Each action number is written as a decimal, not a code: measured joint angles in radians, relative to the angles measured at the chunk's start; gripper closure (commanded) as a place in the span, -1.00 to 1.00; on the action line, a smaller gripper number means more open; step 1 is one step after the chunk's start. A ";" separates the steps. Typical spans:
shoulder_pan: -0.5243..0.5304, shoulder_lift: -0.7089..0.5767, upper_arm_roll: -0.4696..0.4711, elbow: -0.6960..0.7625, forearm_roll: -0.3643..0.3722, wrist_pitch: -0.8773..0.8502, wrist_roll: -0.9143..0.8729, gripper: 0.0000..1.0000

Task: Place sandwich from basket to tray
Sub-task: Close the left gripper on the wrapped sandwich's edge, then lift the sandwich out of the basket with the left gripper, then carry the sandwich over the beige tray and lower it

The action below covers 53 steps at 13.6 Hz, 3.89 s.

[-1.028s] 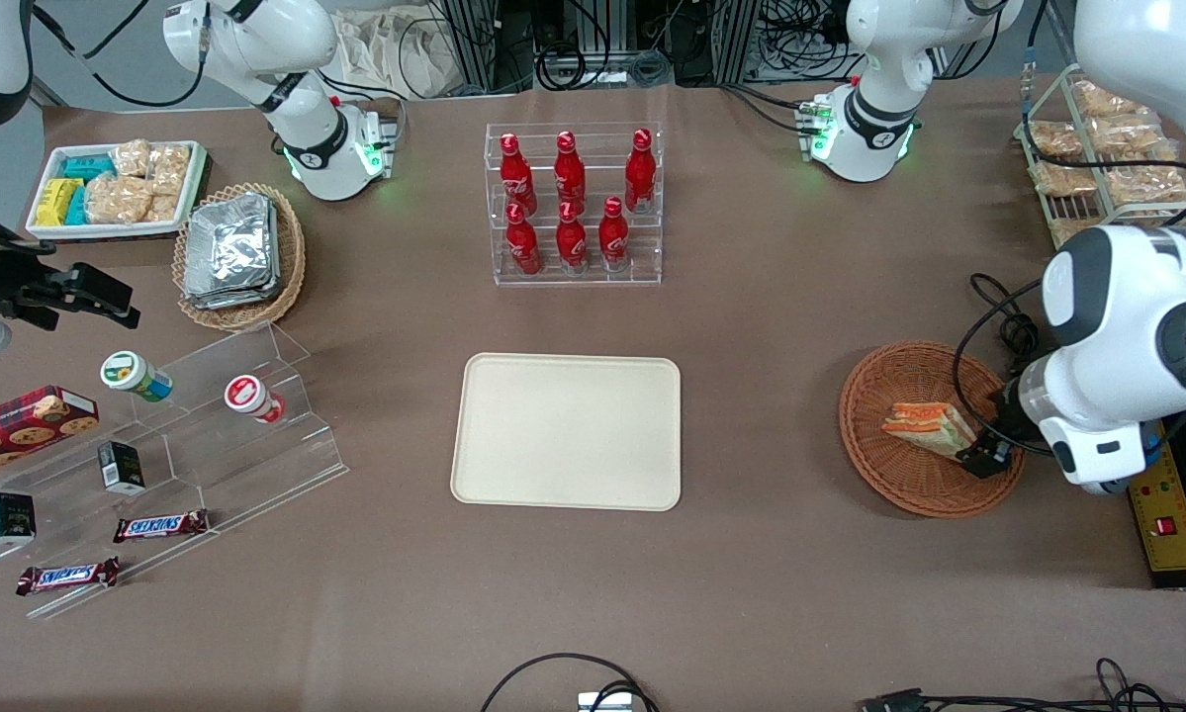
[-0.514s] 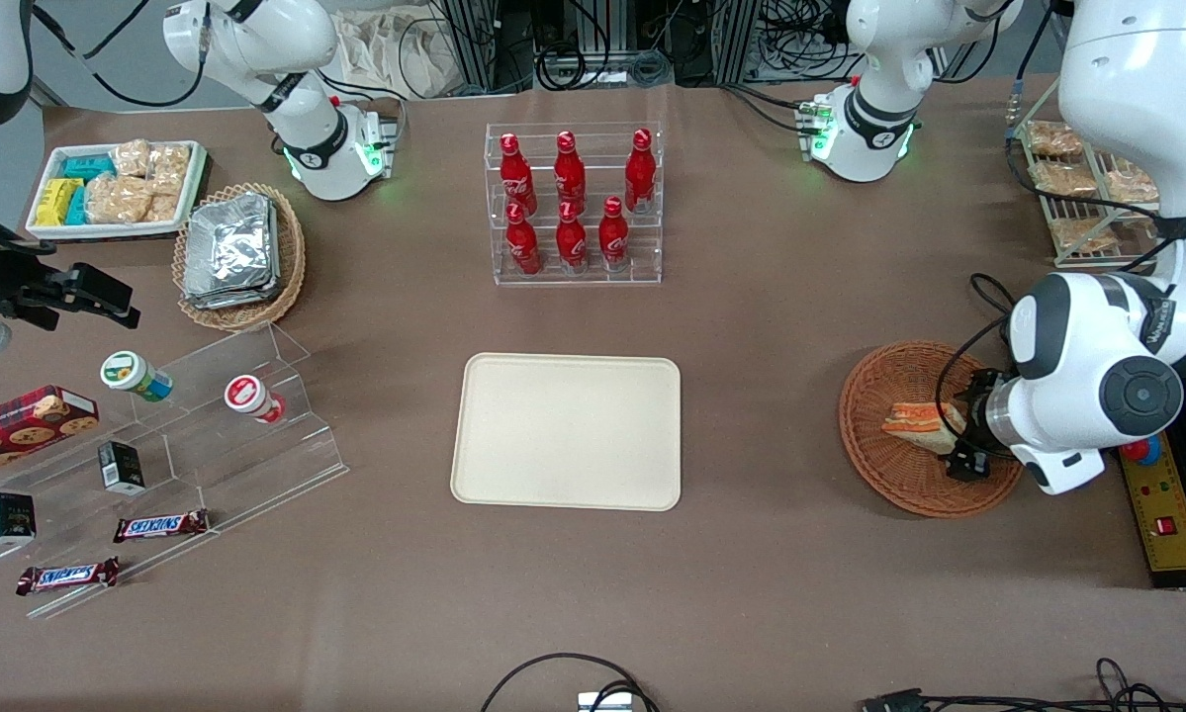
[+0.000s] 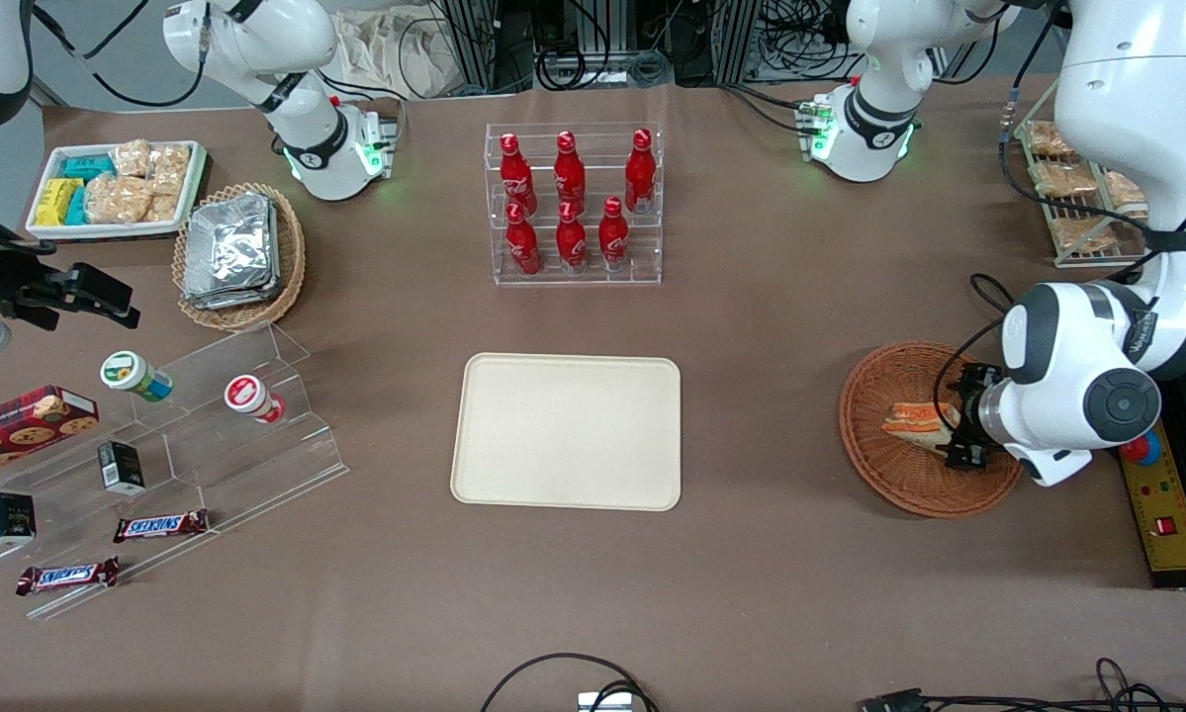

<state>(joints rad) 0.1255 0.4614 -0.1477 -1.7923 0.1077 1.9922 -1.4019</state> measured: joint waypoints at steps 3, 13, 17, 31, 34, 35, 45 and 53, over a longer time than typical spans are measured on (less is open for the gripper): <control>0.001 -0.001 0.011 -0.031 0.000 0.001 0.000 -1.00; 0.000 0.013 0.011 -0.091 0.000 0.125 -0.001 -0.98; -0.001 0.015 0.008 -0.082 0.001 0.140 0.000 1.00; -0.011 -0.107 -0.060 0.178 0.001 -0.215 0.288 1.00; -0.012 -0.108 -0.160 0.308 -0.001 -0.318 0.376 1.00; -0.013 -0.105 -0.207 0.320 -0.001 -0.319 0.391 1.00; -0.282 0.121 -0.384 0.416 0.055 -0.211 0.439 1.00; -0.386 0.350 -0.380 0.420 0.193 0.047 0.677 1.00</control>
<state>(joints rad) -0.2606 0.8114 -0.5275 -1.3722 0.3004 2.0392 -0.7249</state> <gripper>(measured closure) 0.841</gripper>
